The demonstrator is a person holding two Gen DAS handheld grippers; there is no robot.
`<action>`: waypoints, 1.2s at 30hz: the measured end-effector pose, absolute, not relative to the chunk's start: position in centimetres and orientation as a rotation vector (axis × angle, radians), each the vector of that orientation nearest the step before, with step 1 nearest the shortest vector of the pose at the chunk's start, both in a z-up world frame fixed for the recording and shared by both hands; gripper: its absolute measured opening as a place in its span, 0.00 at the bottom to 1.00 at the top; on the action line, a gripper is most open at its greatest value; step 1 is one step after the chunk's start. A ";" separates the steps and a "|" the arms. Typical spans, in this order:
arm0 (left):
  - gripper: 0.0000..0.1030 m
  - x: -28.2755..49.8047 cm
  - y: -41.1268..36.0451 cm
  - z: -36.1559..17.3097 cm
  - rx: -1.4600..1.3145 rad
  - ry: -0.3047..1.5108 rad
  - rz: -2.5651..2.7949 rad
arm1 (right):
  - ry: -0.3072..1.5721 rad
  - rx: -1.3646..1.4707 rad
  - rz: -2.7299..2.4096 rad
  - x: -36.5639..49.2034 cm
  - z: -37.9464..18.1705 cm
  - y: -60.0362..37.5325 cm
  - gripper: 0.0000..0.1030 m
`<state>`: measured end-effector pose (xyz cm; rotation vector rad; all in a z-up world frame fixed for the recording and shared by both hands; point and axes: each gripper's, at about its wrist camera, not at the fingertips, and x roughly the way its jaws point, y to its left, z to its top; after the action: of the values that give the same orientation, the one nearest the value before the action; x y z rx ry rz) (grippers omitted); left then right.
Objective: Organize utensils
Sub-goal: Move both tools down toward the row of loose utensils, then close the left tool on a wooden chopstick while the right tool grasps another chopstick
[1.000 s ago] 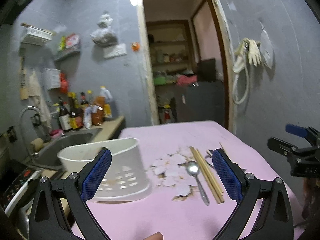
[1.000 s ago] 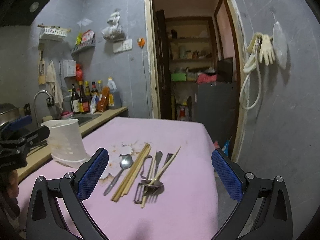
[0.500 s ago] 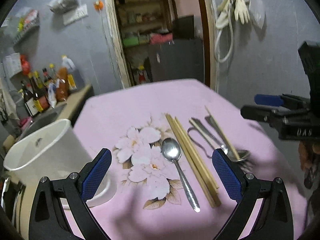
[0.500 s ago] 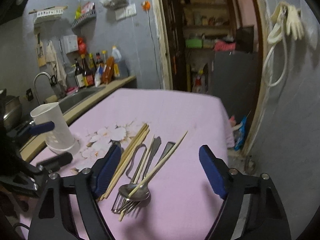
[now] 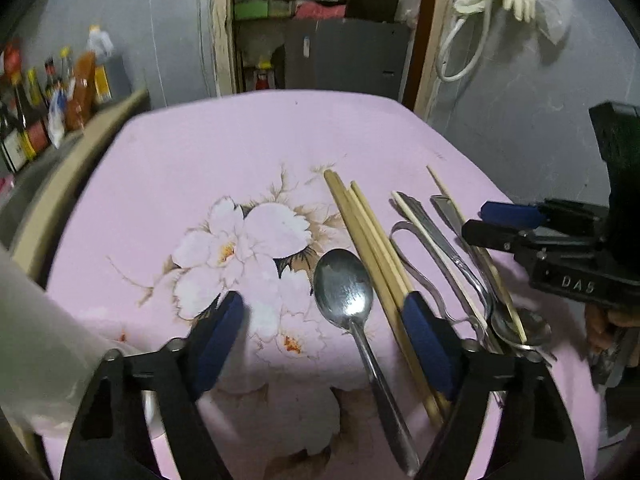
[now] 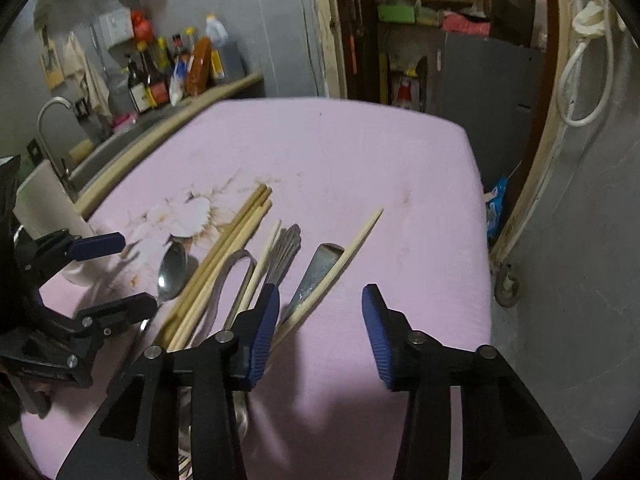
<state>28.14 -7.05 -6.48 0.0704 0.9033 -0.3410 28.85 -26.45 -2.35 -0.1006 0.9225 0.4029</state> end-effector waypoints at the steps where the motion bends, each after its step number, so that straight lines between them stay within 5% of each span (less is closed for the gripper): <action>1: 0.63 28.5 -6.8 -6.6 0.052 0.916 -0.344 | 0.933 -0.099 0.404 29.1 -2.5 -26.4 0.34; 8: 0.42 30.3 -5.6 -6.7 -0.048 0.946 -0.398 | 0.967 -0.072 0.399 30.3 -2.8 -27.2 0.13; 16: 0.10 31.7 -4.3 -6.5 -0.137 0.954 -0.460 | 1.022 -0.145 0.369 29.9 -2.3 -27.3 0.04; 36: 0.10 31.8 -5.1 -6.8 -0.119 0.996 -0.506 | 1.121 -0.202 0.253 32.5 -2.6 -24.4 0.05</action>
<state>31.79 -5.14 -6.82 -0.1194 0.9957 -0.5061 32.52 -24.36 -2.56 -0.2019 1.1210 0.2528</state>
